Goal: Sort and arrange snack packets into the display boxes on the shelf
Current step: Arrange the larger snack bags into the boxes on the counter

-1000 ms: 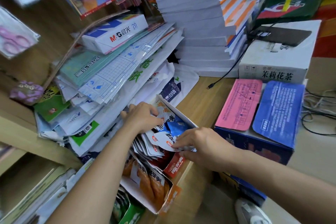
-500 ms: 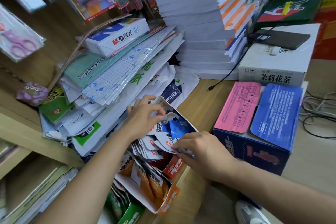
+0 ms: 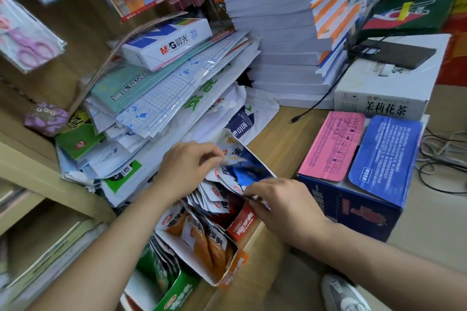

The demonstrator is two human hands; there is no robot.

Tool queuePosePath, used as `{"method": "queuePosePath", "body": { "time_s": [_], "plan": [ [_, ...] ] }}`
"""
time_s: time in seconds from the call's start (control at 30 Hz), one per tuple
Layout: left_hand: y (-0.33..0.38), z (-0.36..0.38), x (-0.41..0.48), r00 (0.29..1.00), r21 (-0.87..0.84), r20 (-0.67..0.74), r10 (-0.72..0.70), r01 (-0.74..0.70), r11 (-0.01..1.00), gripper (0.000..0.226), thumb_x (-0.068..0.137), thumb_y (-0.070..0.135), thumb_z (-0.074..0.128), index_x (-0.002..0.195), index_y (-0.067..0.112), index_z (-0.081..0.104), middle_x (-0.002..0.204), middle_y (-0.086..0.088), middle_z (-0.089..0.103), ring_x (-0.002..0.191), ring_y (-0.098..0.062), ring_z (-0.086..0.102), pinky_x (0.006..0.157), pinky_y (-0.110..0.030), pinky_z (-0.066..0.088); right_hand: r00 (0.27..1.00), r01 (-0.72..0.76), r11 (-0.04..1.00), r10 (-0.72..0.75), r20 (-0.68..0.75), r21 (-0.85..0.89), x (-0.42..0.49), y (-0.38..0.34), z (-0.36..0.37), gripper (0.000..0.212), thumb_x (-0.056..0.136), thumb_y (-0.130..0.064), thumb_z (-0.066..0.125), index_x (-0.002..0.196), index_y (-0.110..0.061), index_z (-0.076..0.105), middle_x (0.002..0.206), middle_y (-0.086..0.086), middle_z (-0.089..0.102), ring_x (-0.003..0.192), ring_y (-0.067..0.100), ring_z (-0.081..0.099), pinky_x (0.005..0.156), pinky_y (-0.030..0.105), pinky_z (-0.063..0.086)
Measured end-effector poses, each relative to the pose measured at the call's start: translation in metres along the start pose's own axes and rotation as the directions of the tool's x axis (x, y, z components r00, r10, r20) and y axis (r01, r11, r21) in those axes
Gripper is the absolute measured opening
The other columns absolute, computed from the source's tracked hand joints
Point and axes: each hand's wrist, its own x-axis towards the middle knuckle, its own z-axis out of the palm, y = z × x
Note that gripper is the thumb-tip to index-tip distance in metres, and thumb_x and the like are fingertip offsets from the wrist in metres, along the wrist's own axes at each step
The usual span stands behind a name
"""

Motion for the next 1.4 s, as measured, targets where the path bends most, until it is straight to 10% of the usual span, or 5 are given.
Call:
{"method": "queuePosePath", "body": {
  "time_s": [0.5,0.63,0.97,1.2,1.4],
  "plan": [
    [0.023,-0.020,-0.088,0.944,-0.228,-0.252,-0.213,0.156,0.961,0.021,0.092,0.030,0.071,0.113,0.033,0.074,0.106,0.017,0.067,0.104,-0.007,0.055,0.092,-0.033,0.044,0.870,-0.428,0.843,0.482,-0.103,0.326,0.033,0.035,0.003,0.028,0.086,-0.017,0.065,0.113,-0.018,0.061,0.100,0.001,0.069,0.084,0.021,0.066,0.073,0.046,0.059],
    [0.046,0.003,-0.155,0.947,-0.111,-0.302,-0.110,0.080,0.991,0.027,0.090,0.036,0.064,0.113,0.027,0.075,0.113,0.014,0.069,0.109,-0.010,0.057,0.098,-0.033,0.041,0.904,-0.411,0.862,0.428,0.008,0.297,0.022,0.032,0.008,0.076,0.065,-0.057,0.075,0.128,-0.031,0.041,0.119,-0.003,0.062,0.109,0.020,0.062,0.088,0.048,0.057],
    [0.055,0.085,-0.208,0.960,0.181,-0.217,-0.176,0.216,0.959,0.025,0.086,0.042,0.075,0.107,0.028,0.076,0.104,0.009,0.073,0.105,-0.019,0.061,0.092,-0.038,0.036,0.935,-0.345,0.889,0.298,0.192,0.300,0.017,0.023,0.005,0.110,0.073,-0.011,0.086,0.156,-0.030,0.016,0.127,-0.012,0.056,0.109,0.003,0.056,0.093,0.024,0.049],
    [0.052,0.088,-0.201,0.917,0.277,-0.309,-0.252,0.340,0.899,0.021,0.085,0.029,0.078,0.103,0.020,0.076,0.103,0.002,0.075,0.103,-0.023,0.065,0.094,-0.041,0.037,0.903,-0.349,0.859,0.202,0.379,0.374,0.037,0.023,0.005,0.128,0.068,-0.006,0.087,0.157,-0.043,0.003,0.132,-0.013,0.056,0.119,0.007,0.060,0.106,0.048,0.049],
    [0.063,0.072,-0.226,0.914,0.150,-0.303,-0.270,0.325,0.934,0.028,0.093,0.036,0.066,0.117,0.023,0.072,0.114,0.008,0.071,0.106,-0.016,0.063,0.094,-0.039,0.047,0.986,-0.135,0.940,0.159,-0.054,0.312,0.027,-0.039,-0.022,0.086,0.077,-0.032,0.076,0.152,-0.029,0.034,0.138,-0.009,0.048,0.136,0.021,0.028,0.113,0.045,0.022]
  ]
}}
